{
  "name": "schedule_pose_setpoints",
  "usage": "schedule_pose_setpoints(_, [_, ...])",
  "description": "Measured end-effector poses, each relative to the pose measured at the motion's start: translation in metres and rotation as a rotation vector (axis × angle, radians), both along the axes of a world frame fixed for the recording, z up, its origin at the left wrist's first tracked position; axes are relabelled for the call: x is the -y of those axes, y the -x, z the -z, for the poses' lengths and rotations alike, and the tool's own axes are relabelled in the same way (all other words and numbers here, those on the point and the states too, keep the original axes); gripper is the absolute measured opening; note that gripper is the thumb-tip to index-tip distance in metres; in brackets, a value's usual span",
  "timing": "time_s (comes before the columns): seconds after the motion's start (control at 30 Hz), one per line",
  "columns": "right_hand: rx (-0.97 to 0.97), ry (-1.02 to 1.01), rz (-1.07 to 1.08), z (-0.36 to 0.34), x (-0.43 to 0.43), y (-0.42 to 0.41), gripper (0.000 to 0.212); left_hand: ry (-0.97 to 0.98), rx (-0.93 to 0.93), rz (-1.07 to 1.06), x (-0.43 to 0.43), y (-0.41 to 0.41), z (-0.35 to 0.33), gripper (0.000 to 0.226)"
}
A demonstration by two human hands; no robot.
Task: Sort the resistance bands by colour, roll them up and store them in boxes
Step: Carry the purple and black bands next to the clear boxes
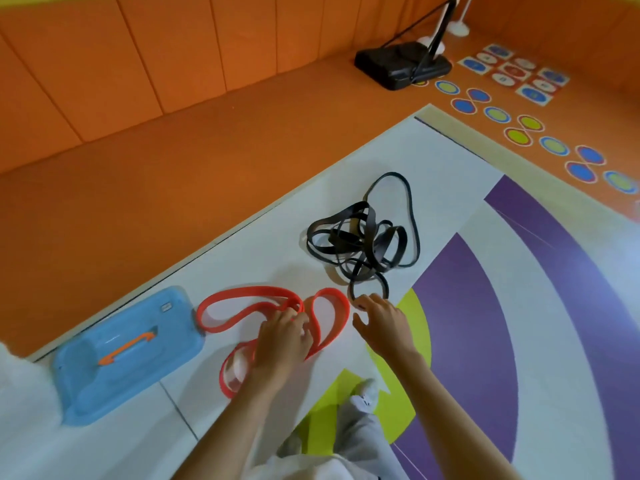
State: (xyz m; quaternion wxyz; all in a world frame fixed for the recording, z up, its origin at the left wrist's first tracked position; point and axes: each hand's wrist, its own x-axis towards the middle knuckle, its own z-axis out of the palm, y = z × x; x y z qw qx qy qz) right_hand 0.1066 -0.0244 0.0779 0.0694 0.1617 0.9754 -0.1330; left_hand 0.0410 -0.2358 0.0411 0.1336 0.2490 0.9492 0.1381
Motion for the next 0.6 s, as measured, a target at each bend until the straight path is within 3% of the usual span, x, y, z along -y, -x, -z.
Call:
schedule_pose_setpoints(0.17, [0.070, 0.017, 0.001, 0.024, -0.079, 0.055, 0.039, -0.032, 0.024, -0.038, -0.055, 0.049, 0.018, 0.033])
schedule_pose_setpoints(0.4, [0.162, 0.197, 0.117, 0.068, -0.192, 0.134, 0.046, 0.009, 0.172, -0.222, -0.150, 0.113, 0.037, 0.061])
schedule_pose_setpoints(0.6, [0.193, 0.380, 0.398, 0.092, -0.271, 0.197, 0.076, -0.036, 0.363, -0.693, -0.213, 0.160, 0.051, 0.089])
